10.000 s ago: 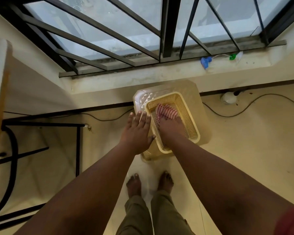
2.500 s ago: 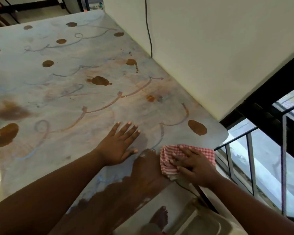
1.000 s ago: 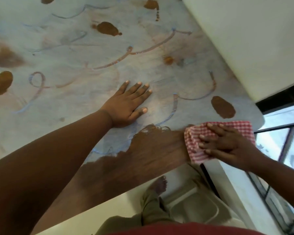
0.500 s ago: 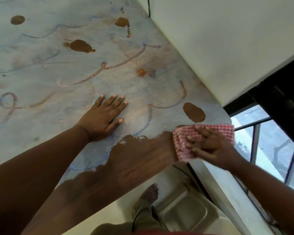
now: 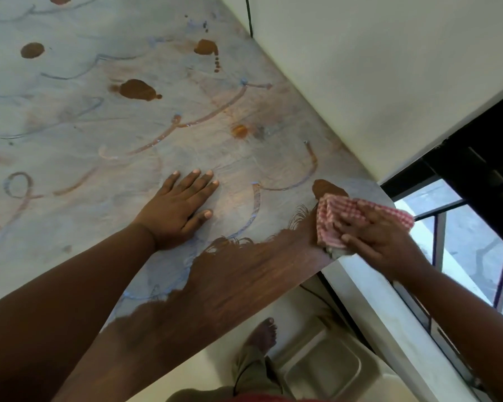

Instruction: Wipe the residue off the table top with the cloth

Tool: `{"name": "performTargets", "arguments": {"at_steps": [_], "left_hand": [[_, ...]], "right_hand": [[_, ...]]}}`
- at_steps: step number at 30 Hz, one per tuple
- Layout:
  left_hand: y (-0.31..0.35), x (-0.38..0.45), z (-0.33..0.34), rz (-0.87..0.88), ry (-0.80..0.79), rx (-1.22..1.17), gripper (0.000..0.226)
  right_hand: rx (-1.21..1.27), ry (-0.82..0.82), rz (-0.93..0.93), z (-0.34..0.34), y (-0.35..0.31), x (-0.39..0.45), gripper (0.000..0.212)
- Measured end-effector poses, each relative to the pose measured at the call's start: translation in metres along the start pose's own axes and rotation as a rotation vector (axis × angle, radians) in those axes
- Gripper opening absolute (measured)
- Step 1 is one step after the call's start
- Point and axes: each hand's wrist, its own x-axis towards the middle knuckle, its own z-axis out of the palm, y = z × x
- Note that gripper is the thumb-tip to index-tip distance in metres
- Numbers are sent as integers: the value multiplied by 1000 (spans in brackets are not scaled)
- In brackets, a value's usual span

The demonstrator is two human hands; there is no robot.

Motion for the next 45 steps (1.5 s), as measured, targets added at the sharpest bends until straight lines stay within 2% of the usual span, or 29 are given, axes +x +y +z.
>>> {"name": "performTargets", "arguments": {"at_steps": [2, 4, 8, 11, 14, 17, 22, 25, 32, 37, 41, 45], "left_hand": [[0, 0, 0, 0, 0, -2, 63], [0, 0, 0, -1, 1, -8, 63], [0, 0, 0, 2, 4, -29, 62], [0, 0, -1, 6, 11, -38, 63], [-1, 2, -1, 8, 14, -49, 63], [-2, 0, 0, 13, 24, -56, 64], [-3, 0, -1, 16, 31, -70, 63], [-3, 1, -1, 19, 35, -80, 63], [-5, 1, -1, 25, 32, -87, 64], [-5, 1, 0, 29, 42, -92, 65], [-4, 1, -1, 27, 48, -97, 65], [-5, 2, 1, 26, 48, -95, 64]], "right_hand": [[-38, 46, 131, 2, -3, 24, 41], [-153, 44, 162, 13, -19, 41, 45], [-239, -113, 0, 25, -35, 24, 48], [-190, -133, -43, 10, -14, 10, 45], [-155, -59, 115, -1, -1, 37, 44], [-227, -7, 318, 5, -14, 66, 51], [-283, -79, 302, 1, -19, 43, 54], [-286, -41, 308, -8, -1, 23, 55], [-258, 48, 538, 9, -14, 43, 56], [-228, -20, 426, 20, -39, 14, 55], [-123, -182, 359, 43, -90, -16, 52], [-91, -377, 177, 61, -153, -24, 44]]}}
